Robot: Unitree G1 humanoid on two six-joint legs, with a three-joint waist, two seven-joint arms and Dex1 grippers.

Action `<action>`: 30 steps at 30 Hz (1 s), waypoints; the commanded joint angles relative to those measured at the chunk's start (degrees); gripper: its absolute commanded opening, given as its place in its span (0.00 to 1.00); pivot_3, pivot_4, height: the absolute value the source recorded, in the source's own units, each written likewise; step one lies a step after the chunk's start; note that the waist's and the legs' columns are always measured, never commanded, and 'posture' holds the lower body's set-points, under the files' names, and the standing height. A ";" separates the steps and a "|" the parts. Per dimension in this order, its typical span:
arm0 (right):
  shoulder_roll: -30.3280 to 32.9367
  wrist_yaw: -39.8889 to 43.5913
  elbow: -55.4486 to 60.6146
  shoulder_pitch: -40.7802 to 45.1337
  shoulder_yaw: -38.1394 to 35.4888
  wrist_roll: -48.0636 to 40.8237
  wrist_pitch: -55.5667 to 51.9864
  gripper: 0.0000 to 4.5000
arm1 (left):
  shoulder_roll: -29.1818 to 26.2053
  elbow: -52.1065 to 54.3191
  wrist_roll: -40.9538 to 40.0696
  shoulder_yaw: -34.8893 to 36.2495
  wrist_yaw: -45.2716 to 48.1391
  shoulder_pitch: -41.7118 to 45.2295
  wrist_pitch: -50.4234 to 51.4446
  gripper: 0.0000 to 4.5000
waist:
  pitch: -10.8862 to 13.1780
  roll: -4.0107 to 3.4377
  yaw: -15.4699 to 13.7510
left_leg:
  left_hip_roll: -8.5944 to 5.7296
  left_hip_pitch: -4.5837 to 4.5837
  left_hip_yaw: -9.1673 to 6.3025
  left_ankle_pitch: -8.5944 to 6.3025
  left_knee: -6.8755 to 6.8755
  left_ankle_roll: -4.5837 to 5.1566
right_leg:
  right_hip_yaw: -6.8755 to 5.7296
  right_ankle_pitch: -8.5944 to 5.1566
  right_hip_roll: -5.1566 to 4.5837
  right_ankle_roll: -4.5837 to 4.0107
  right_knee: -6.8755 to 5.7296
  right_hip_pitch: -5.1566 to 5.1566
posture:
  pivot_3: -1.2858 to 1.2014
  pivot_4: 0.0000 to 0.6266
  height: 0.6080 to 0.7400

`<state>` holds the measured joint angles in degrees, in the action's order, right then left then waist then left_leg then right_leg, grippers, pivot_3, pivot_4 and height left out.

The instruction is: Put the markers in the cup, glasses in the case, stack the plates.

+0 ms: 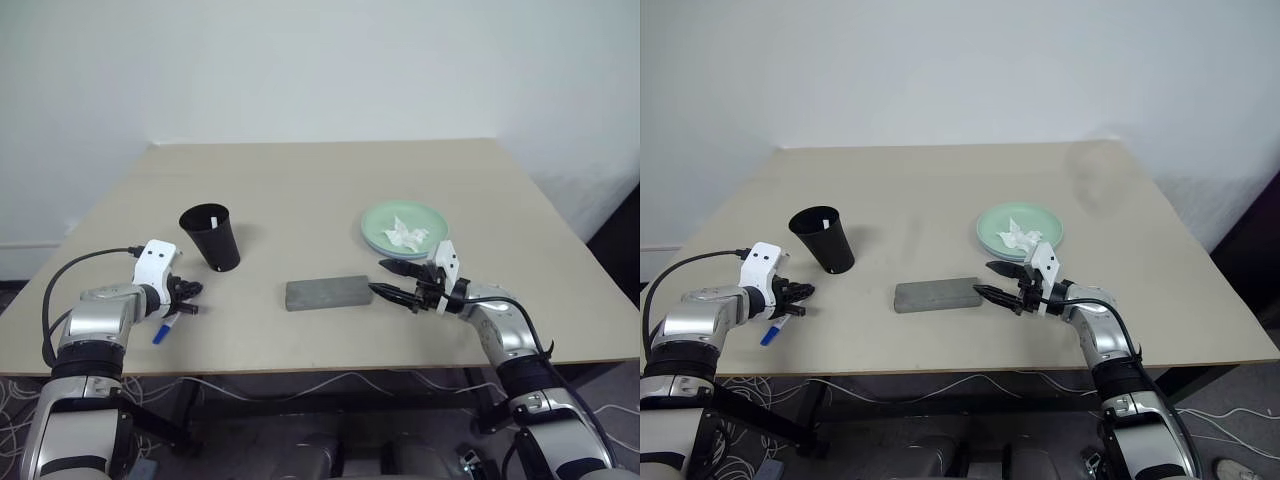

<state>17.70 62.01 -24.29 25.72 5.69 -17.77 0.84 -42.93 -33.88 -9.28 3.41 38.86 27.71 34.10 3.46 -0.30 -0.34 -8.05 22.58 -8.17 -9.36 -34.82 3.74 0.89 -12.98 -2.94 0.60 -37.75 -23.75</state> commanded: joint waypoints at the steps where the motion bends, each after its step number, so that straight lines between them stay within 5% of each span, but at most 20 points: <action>1: 0.06 -0.08 1.40 0.84 -0.90 -0.06 0.91 0.68 | -1.37 6.06 0.75 -0.33 2.42 -2.35 -3.18 0.04 | 0.00 0.00 0.02 | 0.00 0.01 0.01 0.00 0.00 0.00 | 0.01 0.00 0.00 0.00 0.01 -0.01 | 0.52 0.00 0.98; 7: 0.01 -0.06 1.03 1.20 -0.74 0.11 0.96 0.68 | 0.08 25.41 -4.11 -0.50 11.91 -9.21 -10.56 0.04 | 0.01 0.00 -0.30 | 0.00 0.15 0.04 0.00 0.01 0.01 | 0.02 0.00 -0.04 0.00 0.21 -0.06 | 0.52 0.00 0.98; 11: 0.01 0.00 0.57 1.72 -0.78 0.17 1.05 0.68 | 3.63 28.03 -6.36 1.12 11.39 -6.43 -13.49 0.04 | 0.02 -0.01 -0.29 | 0.00 0.12 0.06 0.00 0.01 0.01 | 0.01 -0.01 -0.06 -0.01 0.19 0.00 | 0.52 0.00 0.98; 21: 0.02 -0.13 0.69 1.66 -0.82 0.41 1.31 0.68 | 13.92 14.65 -6.80 8.17 0.21 10.51 -32.95 0.04 | 0.00 0.04 -0.26 | 0.00 0.08 0.02 0.01 -0.09 -0.01 | -0.05 0.06 -0.02 0.11 0.13 0.01 | 0.52 0.00 0.98; 30: -0.15 -0.37 1.03 1.53 -1.03 0.66 1.43 0.68 | 14.15 -7.95 2.56 8.05 -13.25 22.12 -55.45 0.04 | -0.01 0.08 -0.29 | -0.01 0.08 0.06 0.01 -0.19 0.00 | -0.08 0.10 0.01 0.18 0.22 0.18 | 0.52 0.00 0.98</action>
<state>17.58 61.78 -24.55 26.15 5.72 -16.77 1.14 -27.70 -39.26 -9.02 10.97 28.76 47.42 -17.11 3.45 -0.22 -0.63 -8.06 22.66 -8.11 -9.36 -35.03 3.74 0.80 -12.88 -2.93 0.78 -37.54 -23.56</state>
